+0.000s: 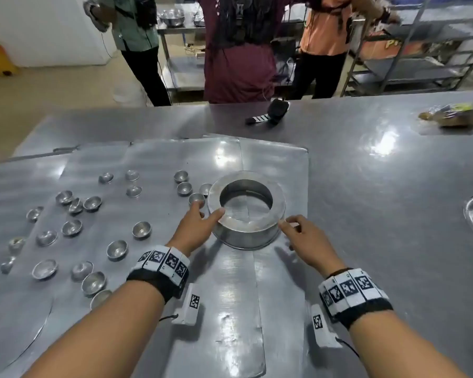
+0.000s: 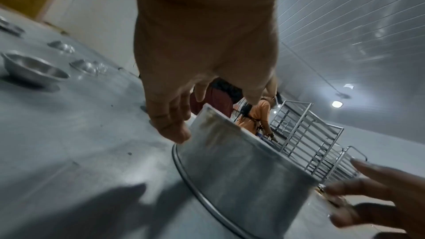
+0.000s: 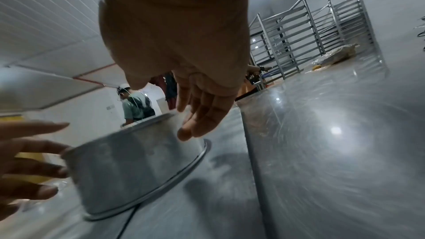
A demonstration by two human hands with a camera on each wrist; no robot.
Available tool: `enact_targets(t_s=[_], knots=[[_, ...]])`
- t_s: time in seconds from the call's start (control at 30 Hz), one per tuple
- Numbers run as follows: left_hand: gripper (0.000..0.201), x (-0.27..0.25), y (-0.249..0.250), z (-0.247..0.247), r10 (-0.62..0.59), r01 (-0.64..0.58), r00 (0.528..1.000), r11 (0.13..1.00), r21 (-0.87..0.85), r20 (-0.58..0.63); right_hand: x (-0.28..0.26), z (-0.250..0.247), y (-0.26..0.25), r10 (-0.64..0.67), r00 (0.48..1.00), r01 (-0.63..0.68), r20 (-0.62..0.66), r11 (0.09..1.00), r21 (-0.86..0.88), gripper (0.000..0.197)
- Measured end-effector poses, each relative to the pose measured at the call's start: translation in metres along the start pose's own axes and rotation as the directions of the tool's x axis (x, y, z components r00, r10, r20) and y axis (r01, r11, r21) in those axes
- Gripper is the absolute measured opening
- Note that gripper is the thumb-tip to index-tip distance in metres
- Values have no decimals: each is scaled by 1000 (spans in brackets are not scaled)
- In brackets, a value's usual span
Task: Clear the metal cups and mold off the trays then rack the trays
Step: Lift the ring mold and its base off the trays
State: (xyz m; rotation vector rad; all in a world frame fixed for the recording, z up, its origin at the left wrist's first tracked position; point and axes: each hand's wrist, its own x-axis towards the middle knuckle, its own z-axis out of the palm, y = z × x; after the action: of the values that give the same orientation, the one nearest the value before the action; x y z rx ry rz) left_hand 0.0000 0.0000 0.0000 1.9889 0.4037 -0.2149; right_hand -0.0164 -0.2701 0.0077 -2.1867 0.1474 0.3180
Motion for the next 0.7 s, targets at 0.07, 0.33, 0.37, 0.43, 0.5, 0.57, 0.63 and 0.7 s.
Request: enact_targets(t_s=[0.07, 0.33, 0.37, 0.43, 0.5, 0.57, 0.63, 0.7], knots=[[75, 15, 2, 1, -16, 17, 998, 1000, -17, 53, 19, 4, -4, 41, 999, -42, 18, 999, 8, 70], [60, 31, -2, 10, 65, -62, 985, 998, -26, 160, 45, 9, -3, 78, 994, -85, 73, 991, 99, 57], [59, 29, -1, 11, 84, -78, 985, 996, -46, 151, 45, 8, -1, 63, 995, -71, 71, 990, 122, 54], [60, 20, 2, 13, 112, -103, 985, 992, -76, 128, 43, 3, 3, 25, 998, -35, 60, 986, 162, 47], [67, 11, 7, 17, 162, -157, 983, 985, -65, 87, 40, -5, 6, -18, 998, 6, 53, 975, 221, 47], [74, 0, 14, 21, 217, -213, 976, 974, -80, 35, 37, -14, 8, -68, 997, 53, 38, 954, 295, 55], [74, -12, 21, 28, 225, -225, 974, 961, -158, -19, 33, -25, 9, -90, 996, 76, 21, 925, 372, 59], [68, -23, 27, 34, 185, -199, 980, 947, -251, -77, 29, -37, 8, -93, 995, 74, 18, 882, 466, 45]])
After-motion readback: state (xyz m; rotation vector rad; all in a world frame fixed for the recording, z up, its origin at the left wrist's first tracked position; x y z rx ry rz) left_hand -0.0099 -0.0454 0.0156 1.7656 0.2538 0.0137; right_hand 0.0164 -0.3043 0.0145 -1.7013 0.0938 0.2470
